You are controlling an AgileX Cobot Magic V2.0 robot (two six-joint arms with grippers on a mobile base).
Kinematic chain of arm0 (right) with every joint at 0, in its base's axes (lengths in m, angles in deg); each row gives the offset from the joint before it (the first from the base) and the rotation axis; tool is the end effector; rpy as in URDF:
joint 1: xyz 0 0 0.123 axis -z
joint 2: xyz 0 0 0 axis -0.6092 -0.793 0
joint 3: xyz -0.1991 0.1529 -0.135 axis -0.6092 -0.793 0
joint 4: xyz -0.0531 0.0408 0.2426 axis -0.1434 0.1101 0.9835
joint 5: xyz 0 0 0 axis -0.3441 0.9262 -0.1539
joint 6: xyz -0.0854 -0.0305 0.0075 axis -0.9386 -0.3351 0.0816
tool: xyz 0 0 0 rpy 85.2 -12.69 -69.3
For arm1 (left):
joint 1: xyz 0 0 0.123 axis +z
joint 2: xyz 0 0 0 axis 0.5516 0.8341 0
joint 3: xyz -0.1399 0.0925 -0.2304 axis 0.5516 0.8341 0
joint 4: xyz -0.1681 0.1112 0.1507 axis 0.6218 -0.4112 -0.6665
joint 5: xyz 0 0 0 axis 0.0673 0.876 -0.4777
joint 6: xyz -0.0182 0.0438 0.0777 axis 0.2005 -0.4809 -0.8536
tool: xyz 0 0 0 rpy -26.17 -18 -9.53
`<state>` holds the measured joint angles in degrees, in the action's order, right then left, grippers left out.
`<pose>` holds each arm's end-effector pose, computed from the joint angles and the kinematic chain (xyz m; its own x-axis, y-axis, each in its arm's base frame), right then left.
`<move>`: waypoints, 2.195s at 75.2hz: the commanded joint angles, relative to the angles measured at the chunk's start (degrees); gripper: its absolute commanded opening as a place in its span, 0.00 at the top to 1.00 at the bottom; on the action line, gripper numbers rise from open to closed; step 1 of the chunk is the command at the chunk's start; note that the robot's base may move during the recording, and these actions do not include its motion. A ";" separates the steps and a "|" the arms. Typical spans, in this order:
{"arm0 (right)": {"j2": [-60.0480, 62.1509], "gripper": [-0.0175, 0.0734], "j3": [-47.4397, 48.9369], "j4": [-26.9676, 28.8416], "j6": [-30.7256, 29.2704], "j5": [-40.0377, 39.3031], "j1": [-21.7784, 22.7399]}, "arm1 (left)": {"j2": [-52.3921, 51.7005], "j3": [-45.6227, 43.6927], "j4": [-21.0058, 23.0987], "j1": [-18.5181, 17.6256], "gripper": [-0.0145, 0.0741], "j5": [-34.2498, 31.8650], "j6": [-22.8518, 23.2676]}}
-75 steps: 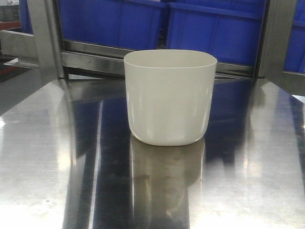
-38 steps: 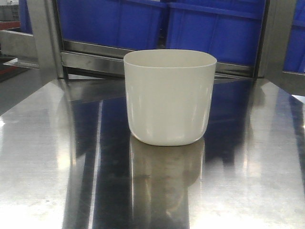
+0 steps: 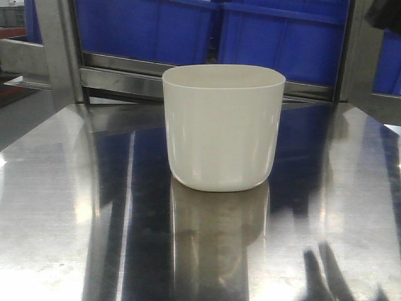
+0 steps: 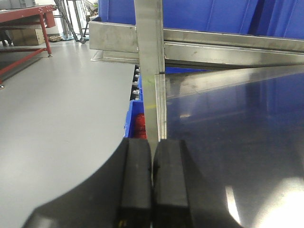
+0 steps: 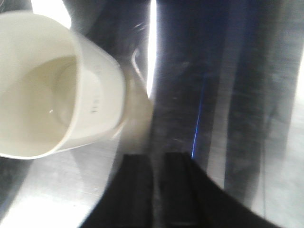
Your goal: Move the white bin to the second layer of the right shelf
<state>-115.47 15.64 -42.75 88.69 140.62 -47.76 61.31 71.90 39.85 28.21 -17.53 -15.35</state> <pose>0.2733 0.0710 0.3561 -0.8849 0.0165 -0.4655 -0.1347 0.9476 0.2897 0.0557 -0.0051 0.1961 -0.0730 0.0505 -0.9961 0.0951 0.9945 0.0434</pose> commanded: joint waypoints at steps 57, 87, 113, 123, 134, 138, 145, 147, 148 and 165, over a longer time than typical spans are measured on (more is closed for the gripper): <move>-8.89 0.27 6.18 1.48 -1.77 -8.42 -8.96 | -0.80 2.11 0.00 -0.33 0.74 -5.00 0.30; -16.38 0.27 14.09 -0.72 -1.77 -5.55 -8.96 | -0.80 2.11 0.00 -0.33 0.74 -5.00 0.30; -21.13 0.27 14.09 -1.12 -1.60 -5.56 -8.96 | -0.80 2.11 0.00 -0.33 0.74 -5.00 0.30; -22.30 0.27 14.09 -1.12 -1.60 -5.67 -8.96 | -0.80 2.11 0.00 -0.33 0.74 -5.00 0.30; -23.93 0.27 14.33 -1.12 -1.60 -5.54 -8.96 | -0.80 2.11 0.00 -0.33 0.74 -5.00 0.30; -24.53 0.27 14.67 -1.12 -1.60 -5.28 -9.02 | -0.80 2.11 0.00 -0.33 0.74 -5.00 0.30; -25.02 0.27 14.66 -1.12 -1.60 -5.40 -9.15 | -0.80 2.11 0.00 -0.33 0.74 -5.00 0.30; -25.16 0.27 14.66 -1.12 -1.60 -5.40 -9.21 | -0.80 2.11 0.00 -0.33 0.74 -5.00 0.30; -25.22 0.27 14.66 -1.12 -1.60 -5.40 -9.22 | -0.80 2.11 0.00 -0.33 0.74 -5.00 0.30; -25.48 0.29 14.66 -1.12 -1.60 -5.69 -9.22 | -0.80 2.11 0.00 -0.33 0.74 -5.00 0.30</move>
<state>-143.93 28.27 -44.17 87.42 136.32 -56.92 61.31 71.90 39.85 28.21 -17.53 -15.35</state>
